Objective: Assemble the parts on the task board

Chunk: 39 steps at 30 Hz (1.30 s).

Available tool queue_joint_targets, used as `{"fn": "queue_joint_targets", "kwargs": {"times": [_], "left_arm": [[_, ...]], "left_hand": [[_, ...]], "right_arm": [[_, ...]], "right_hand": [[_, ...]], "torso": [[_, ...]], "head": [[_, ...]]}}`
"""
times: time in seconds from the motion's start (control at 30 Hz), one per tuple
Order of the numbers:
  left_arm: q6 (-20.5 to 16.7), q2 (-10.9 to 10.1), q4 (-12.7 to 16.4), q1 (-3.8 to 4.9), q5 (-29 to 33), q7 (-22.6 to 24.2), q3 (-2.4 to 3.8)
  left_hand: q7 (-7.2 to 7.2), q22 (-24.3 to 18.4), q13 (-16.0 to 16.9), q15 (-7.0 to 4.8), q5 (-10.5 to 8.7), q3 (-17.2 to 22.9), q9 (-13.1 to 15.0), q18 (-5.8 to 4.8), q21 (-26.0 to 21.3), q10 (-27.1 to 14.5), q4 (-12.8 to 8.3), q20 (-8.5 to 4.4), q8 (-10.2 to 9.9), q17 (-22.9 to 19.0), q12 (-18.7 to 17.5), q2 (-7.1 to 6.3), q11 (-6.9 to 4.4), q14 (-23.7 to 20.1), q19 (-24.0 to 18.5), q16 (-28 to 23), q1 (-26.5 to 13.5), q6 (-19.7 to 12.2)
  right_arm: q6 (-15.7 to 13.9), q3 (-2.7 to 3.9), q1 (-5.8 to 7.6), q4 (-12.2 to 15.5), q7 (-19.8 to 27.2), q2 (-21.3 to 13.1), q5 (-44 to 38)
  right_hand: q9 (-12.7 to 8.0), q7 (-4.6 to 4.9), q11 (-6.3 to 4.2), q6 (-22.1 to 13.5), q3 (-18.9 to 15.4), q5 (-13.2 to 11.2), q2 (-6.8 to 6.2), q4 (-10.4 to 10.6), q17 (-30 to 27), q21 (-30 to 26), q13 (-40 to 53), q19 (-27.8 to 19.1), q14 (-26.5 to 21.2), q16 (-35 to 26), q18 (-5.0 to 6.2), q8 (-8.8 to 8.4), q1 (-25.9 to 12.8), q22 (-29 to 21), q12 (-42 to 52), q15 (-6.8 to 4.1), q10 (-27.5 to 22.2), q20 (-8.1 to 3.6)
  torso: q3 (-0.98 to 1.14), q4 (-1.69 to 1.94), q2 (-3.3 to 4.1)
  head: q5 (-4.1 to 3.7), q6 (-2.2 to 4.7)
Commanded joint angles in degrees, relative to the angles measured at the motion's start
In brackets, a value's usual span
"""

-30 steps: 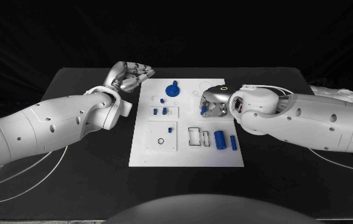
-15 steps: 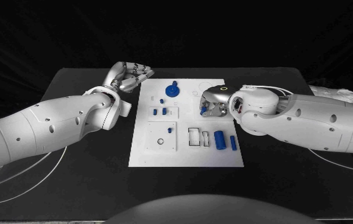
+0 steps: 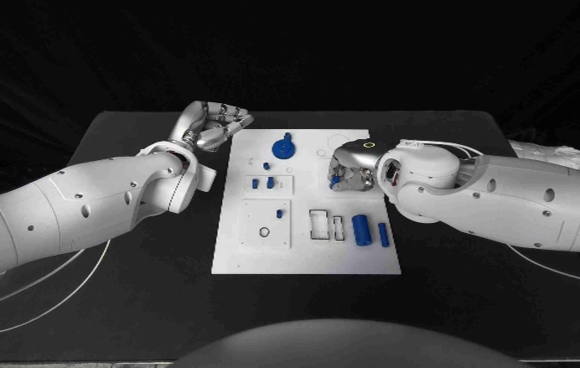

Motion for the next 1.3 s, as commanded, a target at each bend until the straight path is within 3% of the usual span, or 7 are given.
{"fn": "queue_joint_targets", "kwargs": {"times": [0.03,0.67,0.8,1.13,1.3], "left_arm": [[0.94,0.09,0.06,0.01,-0.24,0.27,0.04],[0.88,0.04,0.13,0.01,-0.24,0.27,0.04],[0.86,0.03,0.15,0.01,-0.24,0.23,0.04],[0.76,-0.09,0.19,0.01,-0.25,0.11,0.04],[0.89,0.09,0.03,0.01,-0.33,0.11,0.04]], "left_hand": [[0.17,14.78,-0.02,-0.24,0.27,-0.31,-0.02,-0.18,-0.20,-0.02,-0.02,-0.19,-0.37,13.04,-0.05,0.66,-0.35,5.12,5.23,-0.33,0.01,0.42],[0.16,14.77,-0.02,-0.24,0.26,-0.42,-0.02,-0.17,-0.24,-0.02,-0.01,-0.20,-0.39,12.92,-0.06,0.71,-0.35,5.07,5.20,-0.41,0.04,0.45],[0.16,14.77,-0.02,-0.24,0.26,-0.42,-0.02,-0.17,-0.24,-0.02,-0.01,-0.20,-0.39,12.92,-0.06,0.71,-0.35,5.07,5.20,-0.41,0.04,0.45],[0.15,14.72,-0.02,-0.25,0.27,-0.46,-0.02,-0.14,-0.36,-0.02,-0.02,-0.21,-0.39,12.67,-0.07,0.74,-0.36,4.98,5.10,-0.57,0.07,0.47],[0.15,14.63,-0.02,-0.25,0.27,-0.47,-0.02,-0.07,-0.60,-0.02,-0.02,-0.21,-0.40,12.23,-0.07,0.74,-0.36,4.83,4.90,-0.85,0.08,0.47]], "right_arm": [[-0.43,-0.02,-0.08,0.15,0.04,-0.08,-0.60],[-6.23,0.02,0.13,2.00,0.76,-1.92,-0.98],[-6.96,0.05,0.91,3.17,0.70,-2.84,-1.05],[-7.71,0.16,3.96,7.69,0.72,-5.72,0.44],[-7.75,0.24,4.49,8.87,1.11,-5.64,2.17]], "right_hand": [[0.53,-0.34,-0.11,1.02,0.41,0.11,0.50,0.03,15.06,0.26,-0.07,5.99,5.97,0.24,-0.39,0.54,0.79,15.08,-0.15,-0.62,0.68,-0.37],[0.62,-0.36,-0.16,1.56,0.42,0.08,0.12,0.24,15.06,0.26,-0.14,5.99,5.97,0.24,-0.39,0.62,0.70,15.08,-0.46,-0.81,1.56,-0.64],[0.62,-0.36,-0.15,1.57,0.42,0.08,0.12,0.24,15.06,0.26,-0.14,5.99,5.97,0.24,-0.39,0.62,0.70,15.08,-0.47,-0.81,1.57,-0.65],[0.63,-0.36,-0.14,1.62,0.42,0.09,0.07,0.25,15.06,0.26,-0.14,5.99,5.97,0.24,-0.39,0.62,0.71,15.08,-0.50,-0.80,1.62,-0.66],[0.65,-0.34,-0.12,1.75,0.33,0.08,-0.28,0.24,15.06,0.26,-0.15,5.99,5.97,0.24,-0.39,0.63,0.76,15.08,-0.65,-0.79,1.78,-0.69]], "torso": [[-0.01,0.00,0.00],[-0.03,0.01,-0.04],[-0.02,0.02,0.04],[-0.01,-0.10,0.01],[-0.01,-0.09,-0.07]], "head": [[-0.05,0.08],[0.04,0.14],[0.11,0.30],[0.43,-0.07],[0.21,-0.30]]}}
